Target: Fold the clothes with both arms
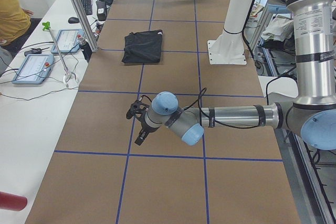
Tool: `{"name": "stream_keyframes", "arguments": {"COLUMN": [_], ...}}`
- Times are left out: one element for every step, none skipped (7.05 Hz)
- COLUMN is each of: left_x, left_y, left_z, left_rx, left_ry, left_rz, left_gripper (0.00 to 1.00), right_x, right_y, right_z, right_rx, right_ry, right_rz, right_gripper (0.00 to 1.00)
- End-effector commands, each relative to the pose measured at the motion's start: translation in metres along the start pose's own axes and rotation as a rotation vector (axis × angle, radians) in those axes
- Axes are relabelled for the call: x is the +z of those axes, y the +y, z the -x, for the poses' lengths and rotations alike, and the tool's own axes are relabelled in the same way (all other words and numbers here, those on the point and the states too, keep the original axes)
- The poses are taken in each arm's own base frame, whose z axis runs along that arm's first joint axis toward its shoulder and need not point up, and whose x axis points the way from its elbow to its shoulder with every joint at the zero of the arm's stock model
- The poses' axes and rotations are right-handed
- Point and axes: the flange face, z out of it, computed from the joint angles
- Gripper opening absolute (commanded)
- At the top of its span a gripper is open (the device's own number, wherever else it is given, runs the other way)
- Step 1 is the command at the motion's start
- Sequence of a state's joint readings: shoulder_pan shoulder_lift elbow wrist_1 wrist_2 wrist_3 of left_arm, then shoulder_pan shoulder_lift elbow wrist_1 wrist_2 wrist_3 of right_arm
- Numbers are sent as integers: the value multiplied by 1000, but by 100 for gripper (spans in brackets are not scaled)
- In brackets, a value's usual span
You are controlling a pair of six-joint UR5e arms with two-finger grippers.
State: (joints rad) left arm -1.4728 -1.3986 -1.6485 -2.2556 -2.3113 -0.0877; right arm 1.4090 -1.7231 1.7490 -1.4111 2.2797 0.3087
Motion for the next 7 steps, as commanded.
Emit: {"name": "stream_keyframes", "arguments": {"left_x": [-12, -12, -17, -18, -20, -19, -18], "left_y": [5, 1, -3, -3, 4, 6, 3], "left_z": [7, 8, 3, -1, 0, 0, 0], "left_rx": [-58, -110, -142, -187, -201, -201, -207], "left_ry": [-4, -7, -8, -17, -21, -18, -13], "left_rz": [81, 134, 173, 227, 246, 246, 247], "left_gripper": [99, 99, 99, 99, 99, 99, 99], "right_x": [0, -1, -13, -17, -18, -19, -21], "right_y": [25, 21, 17, 16, 16, 15, 16], "right_z": [-22, -18, -8, -8, -9, -10, -9], "right_rx": [0, 24, 34, 44, 47, 47, 40], "right_ry": [-20, -36, -44, -43, -45, -46, -46], "right_rz": [19, 51, 55, 56, 51, 47, 41], "right_gripper": [100, 100, 100, 100, 100, 100, 100]}}
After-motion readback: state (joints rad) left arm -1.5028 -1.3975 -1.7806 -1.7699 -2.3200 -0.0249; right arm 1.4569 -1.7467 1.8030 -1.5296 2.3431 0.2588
